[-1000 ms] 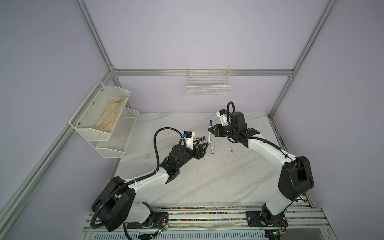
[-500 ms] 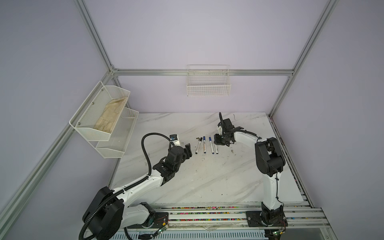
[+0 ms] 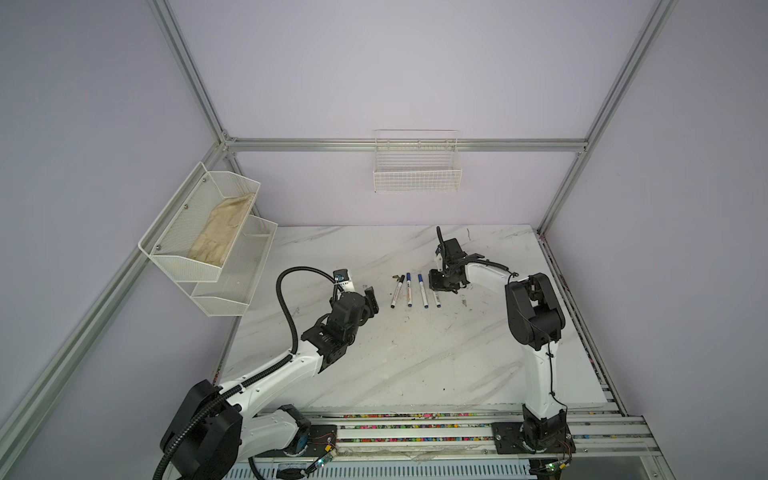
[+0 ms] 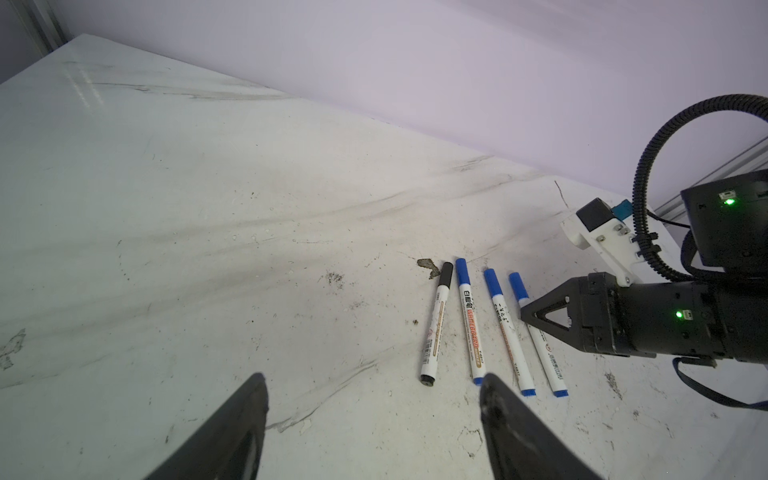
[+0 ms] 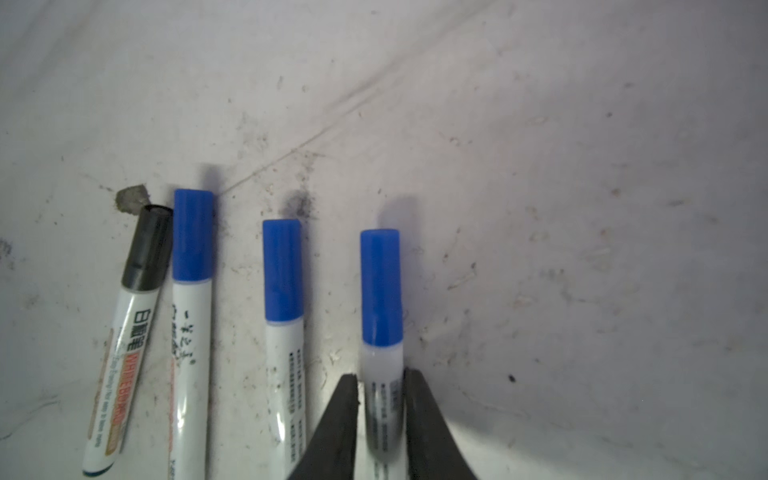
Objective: Insert the pens into the pen caps
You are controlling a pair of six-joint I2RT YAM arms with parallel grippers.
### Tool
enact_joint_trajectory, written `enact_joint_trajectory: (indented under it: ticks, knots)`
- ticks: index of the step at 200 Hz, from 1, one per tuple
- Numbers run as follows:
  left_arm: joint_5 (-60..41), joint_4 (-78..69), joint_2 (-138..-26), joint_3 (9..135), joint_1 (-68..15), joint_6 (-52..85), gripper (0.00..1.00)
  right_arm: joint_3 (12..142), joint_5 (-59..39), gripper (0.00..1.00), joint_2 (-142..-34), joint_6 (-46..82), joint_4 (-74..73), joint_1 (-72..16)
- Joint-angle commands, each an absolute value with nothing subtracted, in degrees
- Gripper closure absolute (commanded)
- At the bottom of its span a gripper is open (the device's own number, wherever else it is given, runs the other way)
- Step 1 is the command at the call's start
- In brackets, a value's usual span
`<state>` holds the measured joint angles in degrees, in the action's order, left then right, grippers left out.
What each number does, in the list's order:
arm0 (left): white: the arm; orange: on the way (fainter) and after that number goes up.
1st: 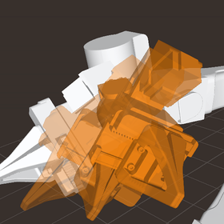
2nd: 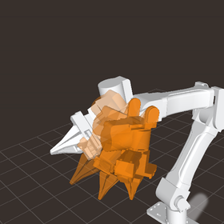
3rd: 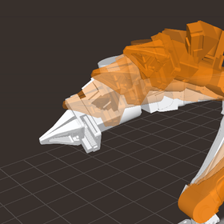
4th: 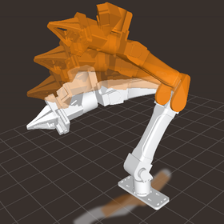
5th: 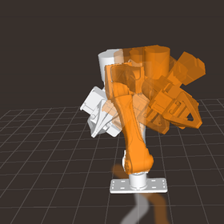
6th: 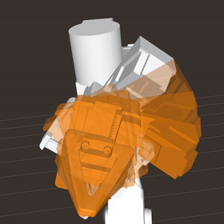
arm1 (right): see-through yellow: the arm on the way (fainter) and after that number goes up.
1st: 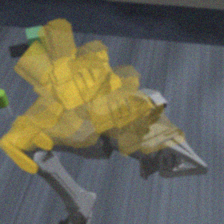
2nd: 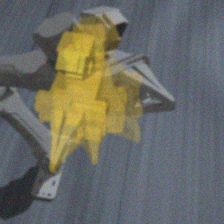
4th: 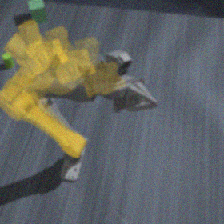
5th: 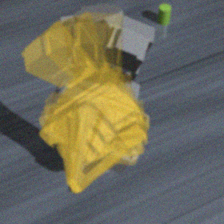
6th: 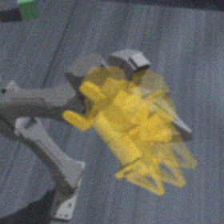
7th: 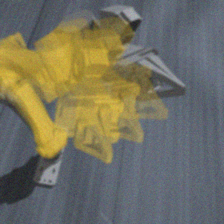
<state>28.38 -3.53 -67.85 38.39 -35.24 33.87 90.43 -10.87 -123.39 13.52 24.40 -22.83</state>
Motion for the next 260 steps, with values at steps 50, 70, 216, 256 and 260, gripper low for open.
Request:
enact_joint_trajectory:
  ticks: [50, 70, 216, 256, 260]
  knots:
    - [32.76, -3.76, -68.56, 37.82, -33.05, 33.82, 0.21, 81.03, -6.45, 0.54, -111.27, 16.7, 14.35, -23.11]
    - [34.86, -1.67, -68.17, 38.55, -29.69, 33.47, 0.2, 73.11, 5.0, 0.52, -103.34, 18.9, 5.33, -23.03]
    - [45.28, -29.28, -80.36, 29.66, -10.37, 7.13, 0.14, 31.51, 40.27, 0.27, -99.36, -6.85, -67.49, -18.65]
    - [39.51, -51.26, -85.13, 21.83, -7.39, 3.26, 0.1, 22.48, 20.09, 0.22, -100.05, -3.26, -81.96, -11.4]
    - [38.62, -52.4, -85.99, 21.47, -6.95, 3.4, 0.1, 22.19, 18.59, 0.1, -101.94, -5.14, -85.84, -10.81]
